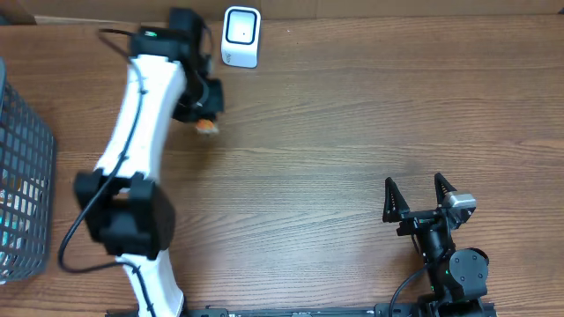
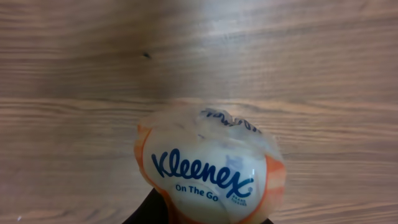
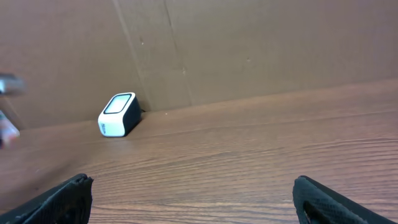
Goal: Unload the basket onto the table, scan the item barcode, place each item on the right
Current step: 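Carry the Kleenex pack toward the scanner and set it on the table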
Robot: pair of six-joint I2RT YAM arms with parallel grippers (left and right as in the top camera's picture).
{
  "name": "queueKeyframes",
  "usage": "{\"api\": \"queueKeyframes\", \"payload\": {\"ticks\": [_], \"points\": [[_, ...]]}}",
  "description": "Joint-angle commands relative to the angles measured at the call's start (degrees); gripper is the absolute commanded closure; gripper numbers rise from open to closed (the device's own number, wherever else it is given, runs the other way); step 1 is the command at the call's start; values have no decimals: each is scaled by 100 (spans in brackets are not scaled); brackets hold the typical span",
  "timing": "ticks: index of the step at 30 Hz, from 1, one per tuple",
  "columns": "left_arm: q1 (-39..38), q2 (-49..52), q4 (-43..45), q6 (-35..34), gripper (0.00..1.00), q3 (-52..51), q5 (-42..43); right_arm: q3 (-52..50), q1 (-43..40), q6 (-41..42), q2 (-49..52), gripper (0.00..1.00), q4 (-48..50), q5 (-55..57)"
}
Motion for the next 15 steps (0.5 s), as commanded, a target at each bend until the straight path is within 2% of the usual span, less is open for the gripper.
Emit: {"api": "queueKeyframes", "payload": {"ticks": [1,4,7,12,15], "points": [[-118,396,155,264,95,-146,-195,-61,26,-22,-46,0,15,33],[-179,717,144,269,92,-166,-195,-61,26,-22,-46,0,13,33],[-190,942,116,269,76,-184,-192,-61,26,-22,-46,0,15,33],[-190,1049,127,269,43,-201,-227,-61,26,-22,-46,0,13,33],[-166,1027,140,264,39,-173,-223,-61,26,-22,-46,0,15,33]]}}
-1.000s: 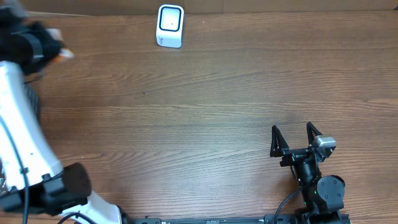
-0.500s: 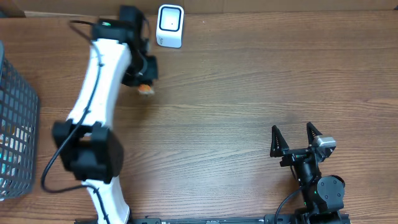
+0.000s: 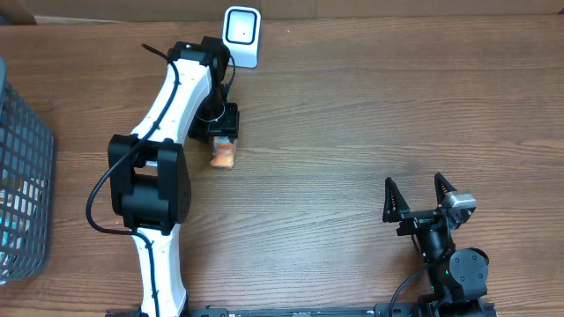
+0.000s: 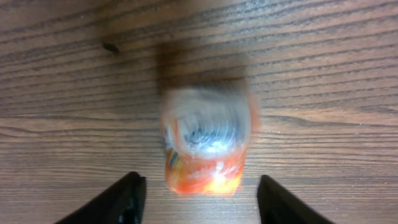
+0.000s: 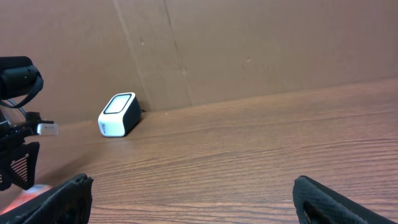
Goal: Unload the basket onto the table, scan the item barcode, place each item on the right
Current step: 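Carry the Kleenex pack toward the scanner and set it on the table, then return the left gripper to the basket and reach inside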
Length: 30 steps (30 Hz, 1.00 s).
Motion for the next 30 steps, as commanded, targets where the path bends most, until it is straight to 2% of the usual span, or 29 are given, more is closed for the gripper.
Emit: {"api": "queueKeyframes", "payload": {"ticks": [1,10,16,23,27,30], "points": [[11,0,-15,26,39,50,-55,-61,26,-24,-46,0,17,35],[205,-817,-422,-367,42,1005,-55,-61,26,-24,-46,0,17,35],[916,-1945,-431,-863,38,1521,-55,-61,26,-24,-46,0,15,35],[3001,-2977,-116,-1202,14,1550,-57,-61,26,-24,-46,0,15,35],[4511,-3053,157,-1510,15,1547,-48,-61,26,-24,-46,0,17,35],[5163,-3042,157,-1587,16,1545,-2,-61,26,-24,-46,0,17,35]]}}
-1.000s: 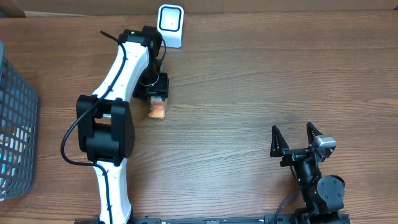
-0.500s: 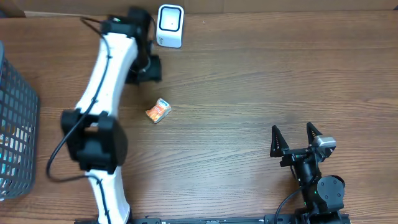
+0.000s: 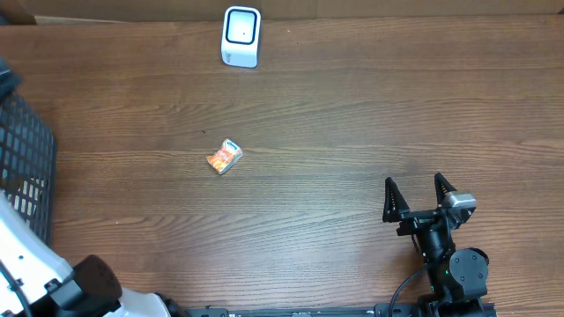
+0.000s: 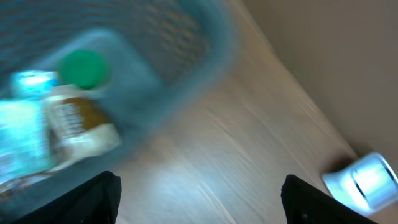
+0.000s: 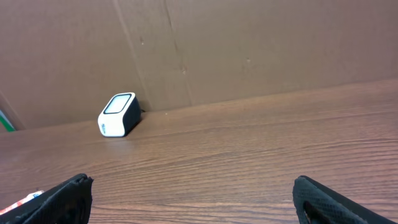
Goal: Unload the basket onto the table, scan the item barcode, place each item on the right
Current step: 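Return the left gripper to the basket and reach inside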
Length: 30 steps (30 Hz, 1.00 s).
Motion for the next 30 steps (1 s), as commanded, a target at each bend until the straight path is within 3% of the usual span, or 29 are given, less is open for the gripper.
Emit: {"api": "queueKeyframes", "payload": {"ticks": [1,15,30], "points": [[723,20,0,-278,16,2,42,-61,26,-24,-46,0,15,35],[2153,188,-111,267,12,-389,-457,-61,26,-24,-46,0,15,35],[2586,229,575,529,12,-1958,-822,-61,26,-24,-46,0,17,35]]}}
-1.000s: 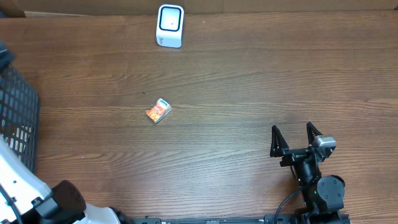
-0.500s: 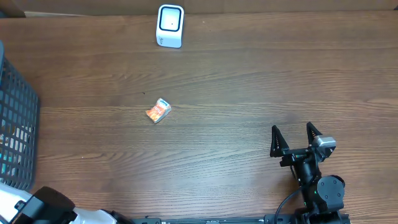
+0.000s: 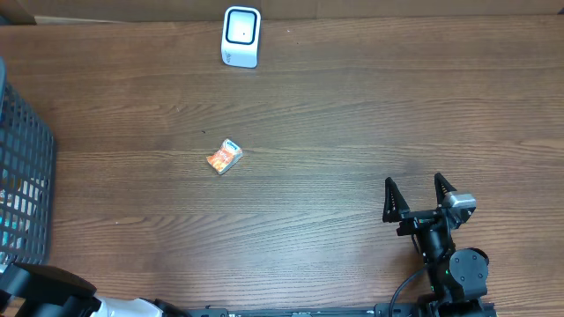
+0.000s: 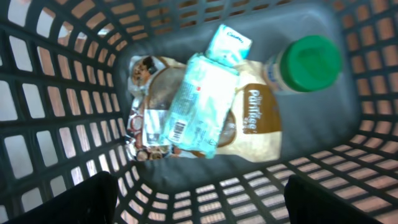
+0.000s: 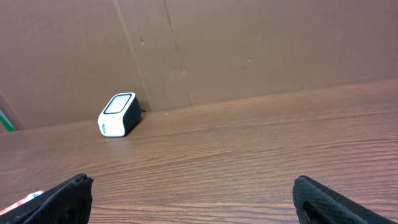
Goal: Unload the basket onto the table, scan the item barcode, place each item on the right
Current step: 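Return the left gripper to the basket and reach inside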
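Observation:
The white barcode scanner (image 3: 241, 35) stands at the table's far edge and also shows in the right wrist view (image 5: 119, 114). An orange tissue pack (image 3: 224, 157) lies alone on the table left of centre. My left gripper (image 4: 199, 202) is open above the inside of the dark mesh basket (image 4: 74, 81), empty. Below it lie a light blue packet with a barcode (image 4: 199, 106), a brown and white bag (image 4: 252, 127) and a green-capped bottle (image 4: 305, 65). My right gripper (image 3: 419, 195) is open and empty near the front right.
The basket (image 3: 22, 167) stands at the table's left edge. Part of my left arm (image 3: 44, 295) shows at the bottom left corner. A brown cardboard wall (image 5: 249, 43) runs behind the scanner.
The left wrist view was blurred, showing the basket from the side with the scanner beyond. Now it looks straight down into the basket. The tissue pack and right arm have not moved.
My left gripper was shut on the tissue pack in front of the scanner. Then it stood open with the pack lying on the table beneath. Then the arm was away at the left by the basket, and now the open gripper hangs over the basket's contents.

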Robot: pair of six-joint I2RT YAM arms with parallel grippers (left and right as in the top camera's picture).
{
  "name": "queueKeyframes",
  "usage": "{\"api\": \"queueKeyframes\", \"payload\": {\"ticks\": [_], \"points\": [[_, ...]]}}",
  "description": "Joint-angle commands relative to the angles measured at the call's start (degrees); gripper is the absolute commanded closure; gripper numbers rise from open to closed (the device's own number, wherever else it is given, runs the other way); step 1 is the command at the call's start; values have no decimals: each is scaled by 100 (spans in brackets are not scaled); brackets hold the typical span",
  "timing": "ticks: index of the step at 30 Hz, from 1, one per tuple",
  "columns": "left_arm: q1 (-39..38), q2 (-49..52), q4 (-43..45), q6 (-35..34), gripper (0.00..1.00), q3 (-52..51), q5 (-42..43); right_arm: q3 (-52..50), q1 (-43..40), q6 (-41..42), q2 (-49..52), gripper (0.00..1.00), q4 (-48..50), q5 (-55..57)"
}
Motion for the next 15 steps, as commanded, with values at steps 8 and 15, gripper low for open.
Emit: {"api": "queueKeyframes", "payload": {"ticks": [8,15], "points": [[120,20,455,308,12,-726,-437,-61,26,-24,-46,0,20,35],[149,20,682,382,13,-1145,-568,-61,26,-24,-46,0,20,35]]}}
